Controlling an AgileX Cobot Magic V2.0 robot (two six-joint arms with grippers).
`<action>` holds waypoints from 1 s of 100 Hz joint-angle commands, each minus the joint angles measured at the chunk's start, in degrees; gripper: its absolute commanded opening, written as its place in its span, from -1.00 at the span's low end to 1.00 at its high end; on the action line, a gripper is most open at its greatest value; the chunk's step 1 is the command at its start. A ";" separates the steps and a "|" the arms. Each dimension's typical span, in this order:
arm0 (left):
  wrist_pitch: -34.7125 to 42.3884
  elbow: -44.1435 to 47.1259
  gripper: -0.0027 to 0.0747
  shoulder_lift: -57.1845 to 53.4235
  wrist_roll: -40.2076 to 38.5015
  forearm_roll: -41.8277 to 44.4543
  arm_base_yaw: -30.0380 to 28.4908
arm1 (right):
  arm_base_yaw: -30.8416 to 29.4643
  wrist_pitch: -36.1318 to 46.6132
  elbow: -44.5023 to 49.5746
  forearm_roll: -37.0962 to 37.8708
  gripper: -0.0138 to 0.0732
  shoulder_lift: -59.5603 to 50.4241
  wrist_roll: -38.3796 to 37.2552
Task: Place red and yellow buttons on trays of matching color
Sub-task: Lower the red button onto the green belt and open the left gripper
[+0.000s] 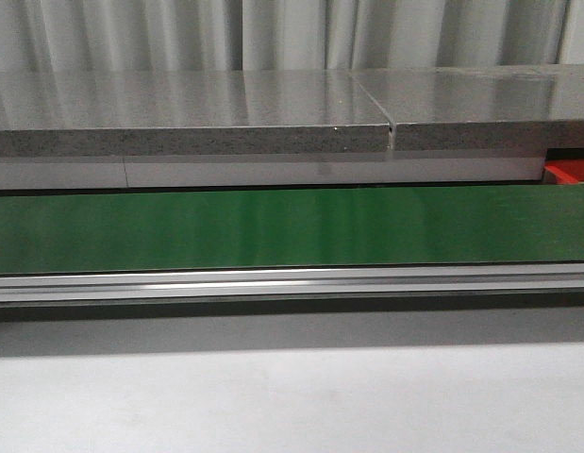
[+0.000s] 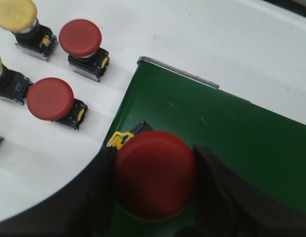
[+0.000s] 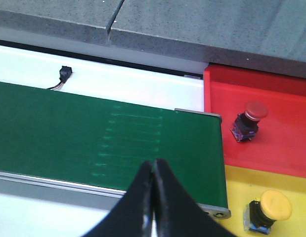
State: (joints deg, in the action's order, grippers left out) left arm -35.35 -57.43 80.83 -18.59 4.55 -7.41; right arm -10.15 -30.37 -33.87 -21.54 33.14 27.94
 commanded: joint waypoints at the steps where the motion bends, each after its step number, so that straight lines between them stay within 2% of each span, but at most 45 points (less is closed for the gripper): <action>1: 2.47 -1.95 -0.98 -0.46 0.00 -0.51 0.53 | 0.09 3.68 -1.43 -1.24 -0.84 -0.08 0.60; 35: 1.41 -1.95 -0.98 2.27 0.15 -0.55 0.64 | 0.09 3.68 -1.43 -1.24 -0.84 -0.08 0.60; 45: 1.29 -1.95 -0.92 2.27 0.65 -0.55 0.64 | 0.09 3.68 -1.43 -1.24 -0.84 -0.08 0.60; 52: 1.15 -1.95 -0.77 2.27 1.30 -0.99 0.64 | 0.09 3.68 -1.43 -1.24 -0.84 -0.08 0.60; 59: 1.03 -1.95 -0.53 2.27 1.48 -1.12 0.64 | 0.09 3.68 -1.43 -1.24 -0.84 -0.08 0.60; 76: 1.24 -1.95 0.31 2.27 6.37 -4.55 0.64 | 0.09 3.68 -1.43 -1.24 -0.84 -0.08 0.60; 81: 1.48 -1.95 0.49 2.27 8.58 -6.15 0.64 | 0.09 3.68 -1.43 -1.24 -0.84 -0.08 0.60; 88: 1.88 -2.36 0.59 2.27 10.67 -7.86 0.64 | 0.09 3.68 -1.43 -1.24 -0.84 -0.08 0.60; 100: 1.88 -4.30 0.59 2.27 11.87 -8.07 0.64 | 0.09 3.68 -1.43 -1.24 -0.84 -0.08 0.60</action>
State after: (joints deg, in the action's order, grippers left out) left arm -36.02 -58.46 84.80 -8.41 -2.48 -7.18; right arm -10.15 -30.37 -33.87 -21.54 33.14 27.94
